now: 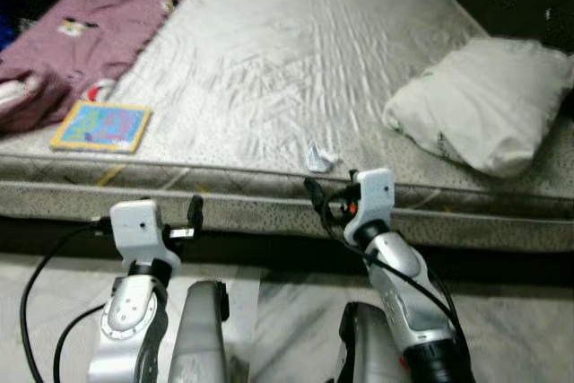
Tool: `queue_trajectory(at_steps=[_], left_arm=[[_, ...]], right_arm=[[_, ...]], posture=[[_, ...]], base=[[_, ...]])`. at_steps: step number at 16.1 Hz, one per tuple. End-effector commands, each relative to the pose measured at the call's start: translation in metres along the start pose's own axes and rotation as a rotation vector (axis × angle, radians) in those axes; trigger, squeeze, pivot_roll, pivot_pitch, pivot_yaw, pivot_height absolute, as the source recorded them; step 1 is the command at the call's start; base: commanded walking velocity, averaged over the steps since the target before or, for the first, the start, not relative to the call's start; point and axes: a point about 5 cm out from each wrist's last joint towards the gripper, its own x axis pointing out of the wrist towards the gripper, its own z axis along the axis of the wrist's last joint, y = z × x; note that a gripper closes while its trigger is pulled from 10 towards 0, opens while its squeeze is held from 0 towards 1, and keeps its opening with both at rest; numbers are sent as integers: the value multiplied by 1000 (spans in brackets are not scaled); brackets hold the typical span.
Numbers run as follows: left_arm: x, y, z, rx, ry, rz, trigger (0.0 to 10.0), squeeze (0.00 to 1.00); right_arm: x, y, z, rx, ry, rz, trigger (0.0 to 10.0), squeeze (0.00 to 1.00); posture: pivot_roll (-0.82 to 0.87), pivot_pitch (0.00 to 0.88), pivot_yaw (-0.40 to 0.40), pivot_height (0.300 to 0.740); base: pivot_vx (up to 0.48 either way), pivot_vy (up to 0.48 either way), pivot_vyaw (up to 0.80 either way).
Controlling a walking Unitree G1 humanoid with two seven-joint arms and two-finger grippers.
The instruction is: Clean up the room
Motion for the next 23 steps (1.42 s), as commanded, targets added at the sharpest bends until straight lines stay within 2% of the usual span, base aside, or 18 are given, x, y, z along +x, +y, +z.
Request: queue_trajectory(at_steps=[1, 4, 7, 20, 23], left_arm=[[2, -2, 3, 0, -5, -16, 10000, 0], [2, -3, 2, -3, 3, -22, 10000, 0], [3, -3, 2, -5, 6, -24, 10000, 0], [4, -7, -1, -14, 21, -46, 10000, 0], [7, -8, -4, -25, 41, -42, 10000, 0]], right_arm=[[1, -2, 2, 2, -3, -7, 10000, 0], [1, 1, 4, 1, -15, 20, 10000, 0], [1, 2, 4, -6, -13, 27, 10000, 0], [3, 0, -1, -14, 19, 22, 10000, 0], [5, -2, -7, 4, 46, 13, 10000, 0]], posture=[[112, 41, -65, 555], [110, 42, -65, 555], [108, 47, -65, 555], [113, 32, -73, 555], [119, 34, -59, 555]], base=[[296, 0, 0], [298, 0, 140], [300, 0, 715], [346, 0, 0], [0, 0, 0]])
